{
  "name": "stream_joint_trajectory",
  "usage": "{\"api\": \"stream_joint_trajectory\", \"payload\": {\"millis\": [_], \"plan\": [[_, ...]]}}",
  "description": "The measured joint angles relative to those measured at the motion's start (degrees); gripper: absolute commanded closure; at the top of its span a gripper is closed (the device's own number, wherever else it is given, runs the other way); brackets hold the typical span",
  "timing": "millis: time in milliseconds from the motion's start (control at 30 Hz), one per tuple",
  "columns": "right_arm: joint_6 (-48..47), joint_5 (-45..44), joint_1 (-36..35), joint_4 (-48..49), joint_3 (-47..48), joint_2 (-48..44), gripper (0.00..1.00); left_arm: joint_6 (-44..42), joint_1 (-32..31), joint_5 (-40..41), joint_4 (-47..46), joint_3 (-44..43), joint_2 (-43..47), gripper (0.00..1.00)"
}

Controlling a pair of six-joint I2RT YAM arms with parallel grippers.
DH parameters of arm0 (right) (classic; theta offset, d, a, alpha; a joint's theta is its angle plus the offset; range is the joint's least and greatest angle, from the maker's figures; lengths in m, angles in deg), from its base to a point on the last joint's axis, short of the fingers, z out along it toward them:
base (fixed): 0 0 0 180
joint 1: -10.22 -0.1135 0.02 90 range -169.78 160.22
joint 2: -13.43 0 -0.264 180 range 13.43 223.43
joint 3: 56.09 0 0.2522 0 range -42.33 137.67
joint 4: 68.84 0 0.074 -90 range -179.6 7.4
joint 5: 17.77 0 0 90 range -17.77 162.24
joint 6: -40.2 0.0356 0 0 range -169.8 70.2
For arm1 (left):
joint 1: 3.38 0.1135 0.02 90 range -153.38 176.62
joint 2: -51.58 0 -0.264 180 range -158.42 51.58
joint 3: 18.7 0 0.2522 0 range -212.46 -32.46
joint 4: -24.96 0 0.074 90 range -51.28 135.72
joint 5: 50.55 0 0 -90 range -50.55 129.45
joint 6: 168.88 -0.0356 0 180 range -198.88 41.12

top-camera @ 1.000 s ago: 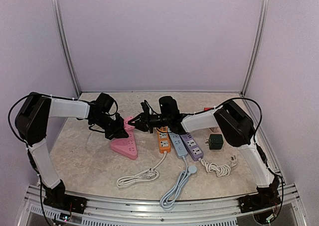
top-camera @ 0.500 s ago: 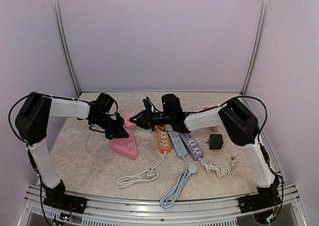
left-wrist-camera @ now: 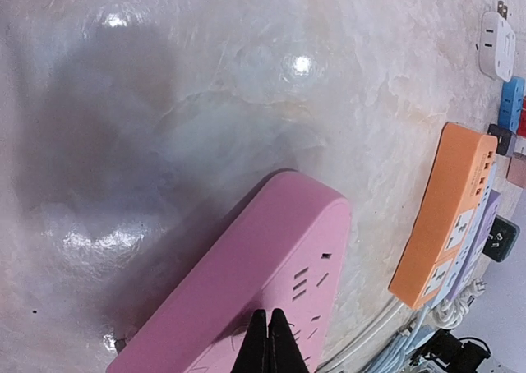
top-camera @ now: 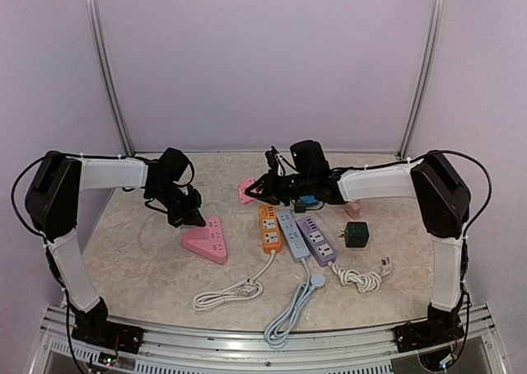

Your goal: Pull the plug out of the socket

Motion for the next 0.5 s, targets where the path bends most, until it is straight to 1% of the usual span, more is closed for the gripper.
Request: {"api": "stream_joint_trajectory", "payload": {"millis": [100, 267, 400, 500], "plan": [[-4.15, -4.2, 2.16, -4.72, -4.48, -6.19, 1.0, -0.42, 0.0, 0.96, 2.47, -1.84, 0.04, 1.0], [-10.21, -12.22, 5.31, -13.27, -9.09, -15.47, 1.0, -0.94, 0.0, 1.84, 4.83, -4.87, 1.31, 1.0], [-14.45, -18.88, 8.28, -20.94, -11.3, -21.99, 1.0, -1.38, -0.04, 1.84, 6.01, -6.78, 2.99, 1.0], [-17.62, -26.01, 11.5, -27.87, -11.65, -26.4, 1.0, -1.7, -0.04, 1.84, 6.45, -7.52, 4.07, 1.0]]}}
